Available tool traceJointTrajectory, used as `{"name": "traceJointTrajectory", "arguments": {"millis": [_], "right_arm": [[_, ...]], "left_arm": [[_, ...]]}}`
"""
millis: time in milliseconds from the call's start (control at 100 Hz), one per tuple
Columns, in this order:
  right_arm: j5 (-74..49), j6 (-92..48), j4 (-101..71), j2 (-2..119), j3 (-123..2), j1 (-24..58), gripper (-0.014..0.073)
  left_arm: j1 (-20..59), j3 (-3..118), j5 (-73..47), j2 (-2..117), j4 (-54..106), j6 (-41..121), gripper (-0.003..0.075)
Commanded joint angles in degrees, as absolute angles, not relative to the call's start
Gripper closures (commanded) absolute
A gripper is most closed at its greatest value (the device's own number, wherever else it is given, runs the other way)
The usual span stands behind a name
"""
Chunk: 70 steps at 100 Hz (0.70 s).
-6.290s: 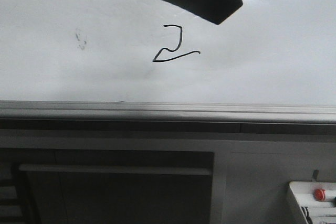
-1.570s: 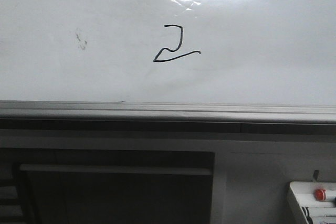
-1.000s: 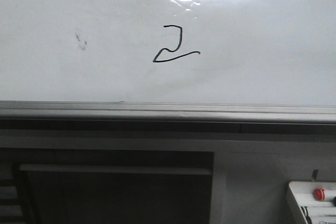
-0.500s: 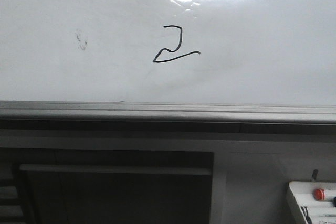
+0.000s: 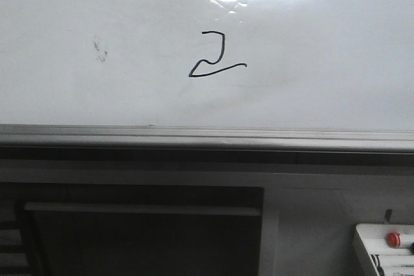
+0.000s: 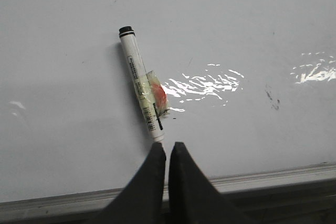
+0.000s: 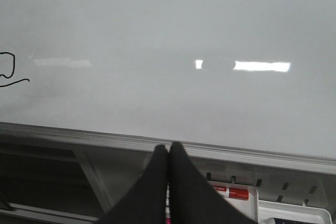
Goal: Write number 2 on whiteboard
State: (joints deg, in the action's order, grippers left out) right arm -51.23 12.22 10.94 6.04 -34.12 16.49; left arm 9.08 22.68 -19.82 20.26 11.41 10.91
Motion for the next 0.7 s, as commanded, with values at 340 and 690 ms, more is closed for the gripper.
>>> {"name": "traceJointTrajectory", "arguments": {"millis": [340, 690], "right_arm": [[-47.15, 11.52, 12.39, 6.77, -35.47, 16.04, 0.0666], [-47.15, 11.52, 12.39, 6.77, -35.47, 16.04, 0.0666]], "left_arm": [[9.17, 21.31, -15.02, 13.9, 12.07, 10.12, 0.0738], [6.15, 4.18, -2.52, -0.33, 7.61, 10.12, 0.0738]]}}
